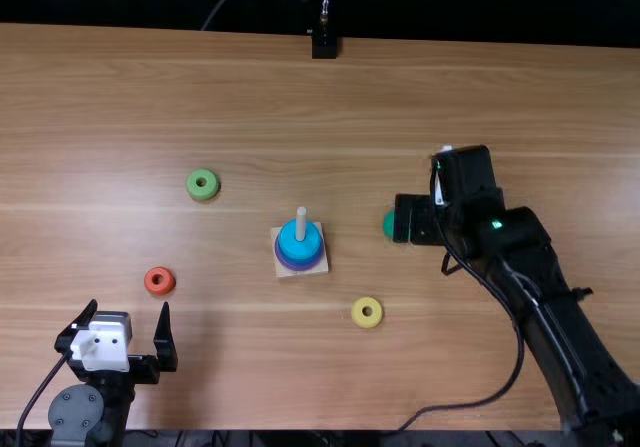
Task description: Build the Hanoi tower: stack the rings onto the peg from bottom to top in this color order: purple, dark blue, light blue, dark green, light green, yellow, orange.
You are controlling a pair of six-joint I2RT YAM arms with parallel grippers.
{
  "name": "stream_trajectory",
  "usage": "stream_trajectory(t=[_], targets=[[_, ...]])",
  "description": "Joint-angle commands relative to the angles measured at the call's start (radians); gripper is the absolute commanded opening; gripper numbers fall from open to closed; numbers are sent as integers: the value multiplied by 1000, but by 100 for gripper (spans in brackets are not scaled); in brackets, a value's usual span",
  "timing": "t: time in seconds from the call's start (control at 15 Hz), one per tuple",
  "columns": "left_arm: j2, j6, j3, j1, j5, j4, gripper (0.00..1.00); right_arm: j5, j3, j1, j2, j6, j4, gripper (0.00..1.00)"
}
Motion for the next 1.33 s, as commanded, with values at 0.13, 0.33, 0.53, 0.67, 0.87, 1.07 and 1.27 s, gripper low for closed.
stream_trajectory(t=[0.13, 0.33, 0.53, 0.67, 0.87, 1.07, 1.27], targets=[[-12, 7, -105, 7, 4, -79, 100, 6, 76, -2, 131, 23, 4, 100], [-12, 7, -105, 7, 4, -79, 100, 4, 74, -2, 215, 25, 11, 100], [-12, 5, -105, 7, 4, -79, 100, 2, 77, 3, 255, 27, 15, 100], [-12, 5, -105, 7, 4, -79, 100, 2, 84, 9, 281, 29, 15, 100], [-12, 7, -105, 7, 4, -79, 100, 2, 105, 25, 321, 29, 15, 100], [-12, 7, -105, 7, 4, -79, 100, 2, 120, 40, 340, 31, 15, 100], [-12, 7, -105, 7, 4, -79, 100, 2, 119, 51, 350, 31, 15, 100]])
